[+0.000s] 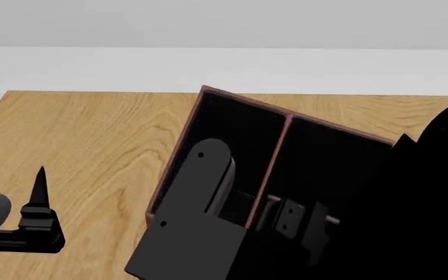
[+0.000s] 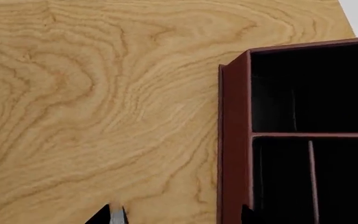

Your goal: Pick up the book and place it in the front compartment of the caddy.

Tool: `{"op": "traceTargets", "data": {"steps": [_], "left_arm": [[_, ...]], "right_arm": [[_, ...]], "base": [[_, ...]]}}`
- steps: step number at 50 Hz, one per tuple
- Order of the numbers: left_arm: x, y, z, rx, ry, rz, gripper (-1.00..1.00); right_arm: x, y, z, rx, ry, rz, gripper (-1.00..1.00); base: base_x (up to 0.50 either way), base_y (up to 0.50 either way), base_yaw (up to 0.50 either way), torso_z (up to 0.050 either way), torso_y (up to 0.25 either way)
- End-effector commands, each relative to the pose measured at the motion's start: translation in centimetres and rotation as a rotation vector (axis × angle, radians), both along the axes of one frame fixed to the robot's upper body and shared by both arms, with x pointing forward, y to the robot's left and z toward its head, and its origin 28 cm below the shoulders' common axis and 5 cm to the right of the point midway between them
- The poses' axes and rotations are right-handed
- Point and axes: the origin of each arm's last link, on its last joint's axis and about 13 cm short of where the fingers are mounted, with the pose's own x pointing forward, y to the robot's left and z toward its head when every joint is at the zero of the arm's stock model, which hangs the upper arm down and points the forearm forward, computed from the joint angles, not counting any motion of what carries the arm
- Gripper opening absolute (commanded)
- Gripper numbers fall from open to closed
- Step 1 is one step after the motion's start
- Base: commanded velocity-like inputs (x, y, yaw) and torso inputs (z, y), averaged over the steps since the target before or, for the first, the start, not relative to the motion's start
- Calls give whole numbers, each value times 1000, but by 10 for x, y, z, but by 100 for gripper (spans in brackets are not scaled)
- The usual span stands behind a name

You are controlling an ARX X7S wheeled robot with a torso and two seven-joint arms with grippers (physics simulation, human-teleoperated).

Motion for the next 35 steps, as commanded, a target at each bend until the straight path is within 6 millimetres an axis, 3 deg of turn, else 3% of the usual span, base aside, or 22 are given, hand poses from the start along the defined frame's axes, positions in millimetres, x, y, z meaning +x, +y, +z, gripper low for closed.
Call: {"op": "traceTargets", "data": {"steps": [1, 35], "left_arm": [[1, 0, 2, -15, -21, -8, 100], [2, -1, 3, -13, -23, -10, 100]], "right_arm": [[-6, 2, -1, -20, 47, 53, 100], [-12, -7, -26, -28, 148, 36, 100]], "base": [[0, 0, 0, 0, 0], [0, 0, 0, 0, 0]]}}
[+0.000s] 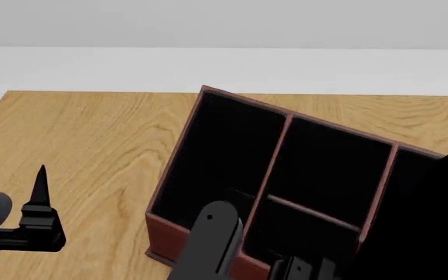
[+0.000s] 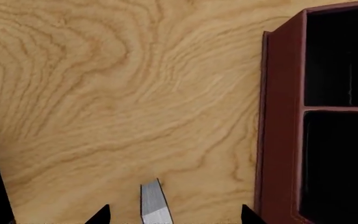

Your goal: Pick up the book and place it in the front compartment of the caddy.

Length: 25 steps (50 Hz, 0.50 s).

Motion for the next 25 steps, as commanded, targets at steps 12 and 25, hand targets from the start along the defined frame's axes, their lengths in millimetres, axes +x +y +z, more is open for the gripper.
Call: {"op": "traceTargets", "data": {"steps": [12, 25], "left_arm": [[1, 0, 0, -14, -19, -9, 100], [1, 0, 1, -12, -20, -8, 100]], "right_arm": [[-1, -5, -17, 31, 31, -16, 100], [-1, -9, -30, 29, 64, -44, 100]], "base": [[0, 0, 0, 0, 0], [0, 0, 0, 0, 0]]}}
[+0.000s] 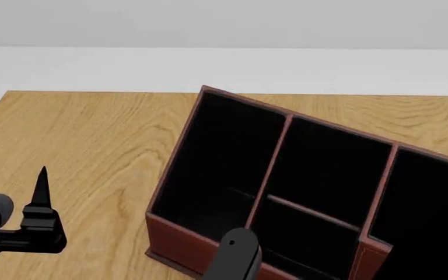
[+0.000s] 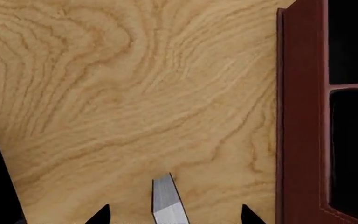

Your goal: Pick up the book and place it in the front compartment of the caddy.

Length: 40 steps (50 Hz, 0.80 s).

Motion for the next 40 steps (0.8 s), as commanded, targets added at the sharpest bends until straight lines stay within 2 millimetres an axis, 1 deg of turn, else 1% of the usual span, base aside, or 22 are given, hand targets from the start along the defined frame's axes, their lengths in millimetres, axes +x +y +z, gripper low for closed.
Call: {"op": "traceTargets", "data": {"steps": [1, 16, 32, 40], "left_arm": [[1, 0, 3, -15, -23, -7, 100], [0, -1, 6, -17, -25, -7, 100], [0, -3, 5, -18, -23, -9, 100], [0, -2, 5, -18, -23, -7, 100]], "right_arm": [[1, -2, -8, 15, 9, 0, 100], [3, -9, -22, -5, 47, -41, 100], [15, -16, -32, -52, 59, -79, 100], [22, -17, -38, -69, 67, -84, 100]], "base": [[0, 0, 0, 0, 0], [0, 0, 0, 0, 0], [0, 0, 0, 0, 0], [0, 0, 0, 0, 0]]}}
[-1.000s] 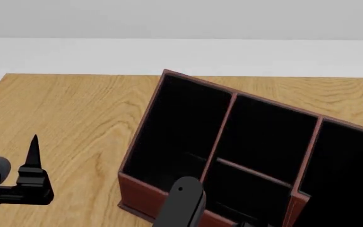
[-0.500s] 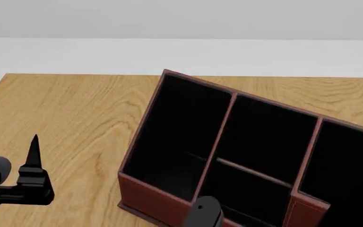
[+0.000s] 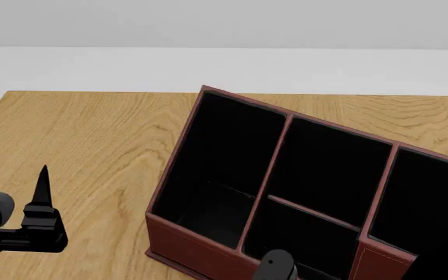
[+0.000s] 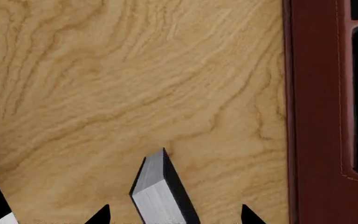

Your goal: Pick up the book and place it in the front compartment of the caddy.

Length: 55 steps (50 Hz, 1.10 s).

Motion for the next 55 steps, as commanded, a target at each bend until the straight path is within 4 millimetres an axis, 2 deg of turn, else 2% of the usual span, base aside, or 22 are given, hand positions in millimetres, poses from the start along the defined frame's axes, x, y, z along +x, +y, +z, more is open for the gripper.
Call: {"op": "traceTargets", "data": {"steps": [1, 32, 55], "left_arm": [[1, 1, 1, -18, -21, -6, 100], [2, 4, -1, -19, -24, -4, 100], [2, 2, 1, -20, -28, -6, 100]], "right_arm": [[11, 0, -5, -7, -9, 7, 100], [18, 2, -26, -3, 60, 2, 100], [20, -5, -44, -33, 107, -36, 100]], "base": [[0, 0, 0, 0, 0], [0, 0, 0, 0, 0], [0, 0, 0, 0, 0]]}}
